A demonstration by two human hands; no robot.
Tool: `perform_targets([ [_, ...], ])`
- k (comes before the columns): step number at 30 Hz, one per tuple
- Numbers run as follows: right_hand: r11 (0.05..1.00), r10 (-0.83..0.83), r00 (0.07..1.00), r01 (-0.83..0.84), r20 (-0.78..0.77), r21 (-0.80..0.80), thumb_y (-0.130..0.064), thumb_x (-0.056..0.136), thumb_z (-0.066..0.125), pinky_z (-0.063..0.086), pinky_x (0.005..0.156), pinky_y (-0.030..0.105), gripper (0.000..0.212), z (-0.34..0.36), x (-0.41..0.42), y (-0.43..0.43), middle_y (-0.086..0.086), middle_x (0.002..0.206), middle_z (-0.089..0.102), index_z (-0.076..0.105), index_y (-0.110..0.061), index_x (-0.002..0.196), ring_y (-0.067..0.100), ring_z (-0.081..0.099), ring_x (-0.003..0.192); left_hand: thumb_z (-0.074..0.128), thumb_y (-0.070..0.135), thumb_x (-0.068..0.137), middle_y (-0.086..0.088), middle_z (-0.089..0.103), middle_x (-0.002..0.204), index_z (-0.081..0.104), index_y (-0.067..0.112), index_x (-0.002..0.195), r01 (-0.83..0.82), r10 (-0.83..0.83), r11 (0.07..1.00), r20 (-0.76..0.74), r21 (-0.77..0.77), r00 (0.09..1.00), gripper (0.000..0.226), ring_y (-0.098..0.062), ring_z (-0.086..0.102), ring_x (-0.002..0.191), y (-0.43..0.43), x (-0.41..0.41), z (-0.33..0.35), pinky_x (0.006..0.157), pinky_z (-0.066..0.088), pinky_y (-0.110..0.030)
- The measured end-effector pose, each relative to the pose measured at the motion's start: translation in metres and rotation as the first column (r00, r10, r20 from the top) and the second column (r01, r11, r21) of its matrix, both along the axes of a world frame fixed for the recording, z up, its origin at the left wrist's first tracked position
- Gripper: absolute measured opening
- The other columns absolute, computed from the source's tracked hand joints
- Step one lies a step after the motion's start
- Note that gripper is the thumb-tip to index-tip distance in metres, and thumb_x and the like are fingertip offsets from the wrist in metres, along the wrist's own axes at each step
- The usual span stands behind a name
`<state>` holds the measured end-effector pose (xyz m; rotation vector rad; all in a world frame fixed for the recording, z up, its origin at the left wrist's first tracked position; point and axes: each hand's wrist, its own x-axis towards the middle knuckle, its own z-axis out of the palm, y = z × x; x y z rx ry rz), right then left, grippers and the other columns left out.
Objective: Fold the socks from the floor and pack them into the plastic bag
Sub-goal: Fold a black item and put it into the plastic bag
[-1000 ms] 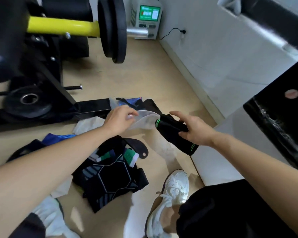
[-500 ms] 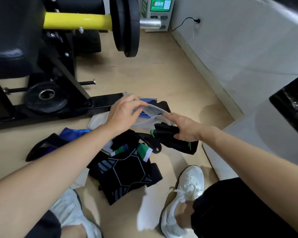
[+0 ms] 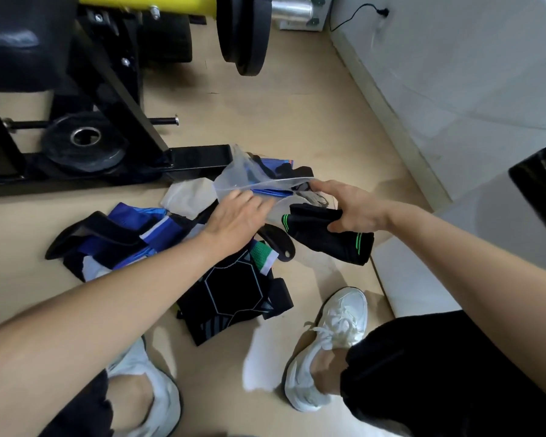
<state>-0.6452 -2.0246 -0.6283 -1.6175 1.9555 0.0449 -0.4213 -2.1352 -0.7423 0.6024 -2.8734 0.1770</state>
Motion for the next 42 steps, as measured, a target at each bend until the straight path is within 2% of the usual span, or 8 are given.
perform_targets([
  [3, 1.000, -0.015, 1.000, 0.015, -0.012, 0.000, -0.008, 0.076, 0.076, 0.036, 0.092, 0.020, 0.096, 0.001, -0.002, -0.001, 0.004, 0.148, 0.041, 0.024, -0.024, 0.155, 0.019, 0.048, 0.117, 0.076, -0.001, 0.073, 0.001, 0.063, 0.069, 0.071, 0.013, 0.094, 0.116, -0.117, 0.989, -0.003, -0.086, 0.993, 0.026, -0.025, 0.057, 0.070, -0.004, 0.015, -0.004, 0.068, 0.044, -0.034],
  [6, 0.999, -0.042, 0.999, 0.042, -0.033, -0.002, -0.008, 0.075, 0.078, 0.038, 0.099, 0.026, 0.098, 0.006, -0.005, -0.002, 0.004, 0.151, 0.038, 0.024, -0.023, 0.155, 0.022, 0.047, 0.124, 0.043, -0.011, 0.086, -0.001, 0.059, 0.069, 0.070, 0.011, 0.115, 0.233, -0.246, 0.952, -0.041, -0.196, 0.968, 0.045, -0.026, 0.053, 0.068, -0.010, 0.032, -0.010, 0.070, 0.042, -0.035],
  [12, 0.997, -0.077, 0.996, 0.076, -0.034, -0.027, -0.005, 0.075, 0.079, 0.034, 0.096, 0.023, 0.102, 0.015, -0.011, -0.009, 0.002, 0.156, 0.032, 0.020, -0.021, 0.156, 0.021, 0.045, 0.124, 0.047, -0.011, 0.093, -0.008, 0.063, 0.082, 0.060, 0.006, 0.129, 0.395, -0.365, 0.867, 0.151, -0.305, 0.919, 0.041, -0.032, 0.060, 0.087, -0.025, 0.075, -0.035, 0.116, 0.033, -0.047],
  [15, 0.996, -0.069, 0.995, 0.064, -0.066, -0.065, -0.007, 0.075, 0.079, 0.035, 0.092, 0.023, 0.096, 0.015, -0.011, -0.010, 0.003, 0.153, 0.035, 0.025, -0.020, 0.154, 0.022, 0.047, 0.119, 0.054, 0.012, 0.098, -0.011, 0.068, 0.094, 0.060, 0.005, 0.130, 0.398, -0.345, 0.885, 0.237, -0.240, 0.908, 0.033, -0.035, 0.062, 0.102, -0.029, 0.093, -0.042, 0.123, 0.021, -0.050],
  [19, 0.993, -0.068, 0.994, 0.059, -0.090, -0.101, -0.008, 0.074, 0.081, 0.035, 0.103, 0.028, 0.096, 0.013, -0.009, -0.013, 0.005, 0.153, 0.036, 0.027, -0.017, 0.153, 0.026, 0.042, 0.134, 0.029, 0.056, 0.103, -0.007, 0.068, 0.099, 0.060, 0.009, 0.132, 0.339, -0.293, 0.934, 0.299, -0.114, 0.908, 0.063, -0.030, 0.056, 0.105, -0.023, 0.099, -0.033, 0.112, 0.029, -0.047],
  [29, 0.991, -0.046, 0.982, 0.023, -0.181, -0.130, -0.006, 0.075, 0.076, 0.039, 0.100, 0.031, 0.092, 0.014, 0.004, -0.012, 0.009, 0.148, 0.039, 0.029, -0.015, 0.153, 0.032, 0.046, 0.130, 0.012, 0.080, 0.092, 0.002, 0.066, 0.093, 0.072, 0.018, 0.101, 0.297, -0.255, 0.955, 0.484, -0.010, 0.837, 0.087, -0.024, 0.049, 0.101, -0.009, 0.100, -0.024, 0.097, 0.035, -0.042],
  [36, 0.997, -0.028, 0.997, 0.022, -0.079, -0.079, -0.008, 0.074, 0.078, 0.033, 0.100, 0.022, 0.100, 0.008, 0.008, -0.004, 0.005, 0.146, 0.041, 0.023, -0.019, 0.156, 0.026, 0.044, 0.131, 0.063, 0.036, 0.090, -0.006, 0.065, 0.090, 0.071, 0.014, 0.087, 0.262, -0.313, 0.945, -0.312, -0.195, 0.897, 0.023, -0.027, 0.057, 0.089, 0.002, 0.043, 0.019, 0.082, 0.042, -0.042],
  [42, 0.995, -0.036, 0.998, 0.031, -0.054, -0.097, -0.005, 0.075, 0.075, 0.032, 0.103, 0.021, 0.096, 0.010, 0.009, 0.013, 0.007, 0.148, 0.040, 0.023, -0.019, 0.155, 0.025, 0.043, 0.132, 0.068, 0.023, 0.091, -0.015, 0.047, 0.149, 0.063, 0.022, 0.131, 0.133, -0.133, 0.991, -0.019, 0.031, 0.991, 0.041, -0.036, 0.052, 0.122, -0.020, 0.005, 0.047, 0.090, 0.051, -0.047],
])
